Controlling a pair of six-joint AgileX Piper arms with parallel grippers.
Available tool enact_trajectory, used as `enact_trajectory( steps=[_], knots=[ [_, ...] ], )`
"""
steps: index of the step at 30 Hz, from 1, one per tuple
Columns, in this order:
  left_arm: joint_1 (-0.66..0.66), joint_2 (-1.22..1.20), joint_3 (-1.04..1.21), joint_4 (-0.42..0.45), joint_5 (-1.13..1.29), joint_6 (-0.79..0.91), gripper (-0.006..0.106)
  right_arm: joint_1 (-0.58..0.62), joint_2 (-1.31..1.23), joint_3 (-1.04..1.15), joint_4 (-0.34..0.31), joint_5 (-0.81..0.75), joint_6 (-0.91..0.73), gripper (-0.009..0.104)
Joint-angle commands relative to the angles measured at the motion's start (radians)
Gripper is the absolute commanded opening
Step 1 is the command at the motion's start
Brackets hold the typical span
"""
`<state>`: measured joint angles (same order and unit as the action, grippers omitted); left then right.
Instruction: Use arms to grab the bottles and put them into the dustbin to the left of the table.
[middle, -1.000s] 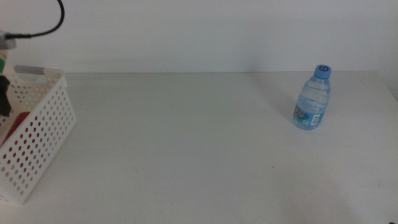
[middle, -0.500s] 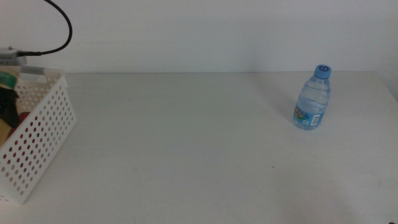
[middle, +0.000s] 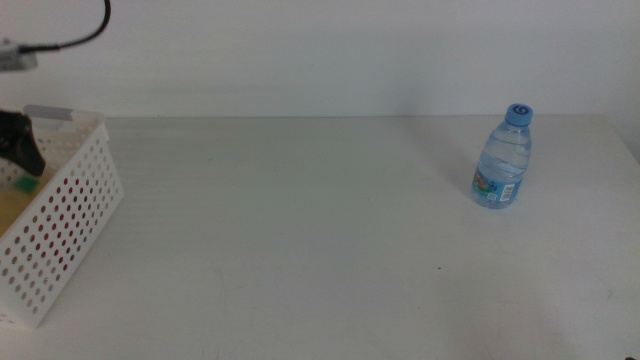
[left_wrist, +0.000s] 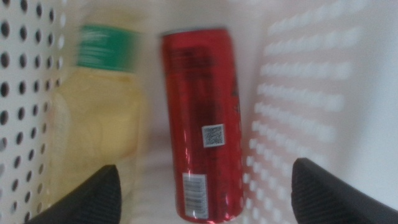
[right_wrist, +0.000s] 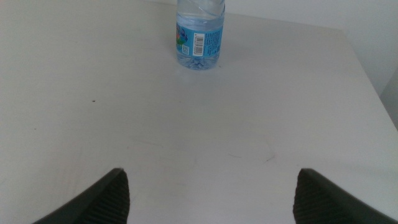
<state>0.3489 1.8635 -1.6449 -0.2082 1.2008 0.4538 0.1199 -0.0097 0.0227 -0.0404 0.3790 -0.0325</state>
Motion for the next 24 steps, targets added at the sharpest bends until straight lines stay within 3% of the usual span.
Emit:
enact_trajectory(
  steps=[1,10,24],
  knots=[
    [-0.020,-0.093,-0.023,-0.053,-0.009,-0.022,0.090,-0.006,-0.027,-0.002,-0.014,-0.073,-0.010,0.074],
    [-0.157,-0.301,0.110,-0.049,-0.176,-0.061,0.090,-0.006,-0.027,-0.002,-0.014,-0.073,-0.010,0.074],
    [-0.405,-0.720,0.509,-0.064,-0.546,-0.049,0.090,-0.006,-0.027,-0.002,-0.014,-0.073,-0.010,0.074]
  ],
)
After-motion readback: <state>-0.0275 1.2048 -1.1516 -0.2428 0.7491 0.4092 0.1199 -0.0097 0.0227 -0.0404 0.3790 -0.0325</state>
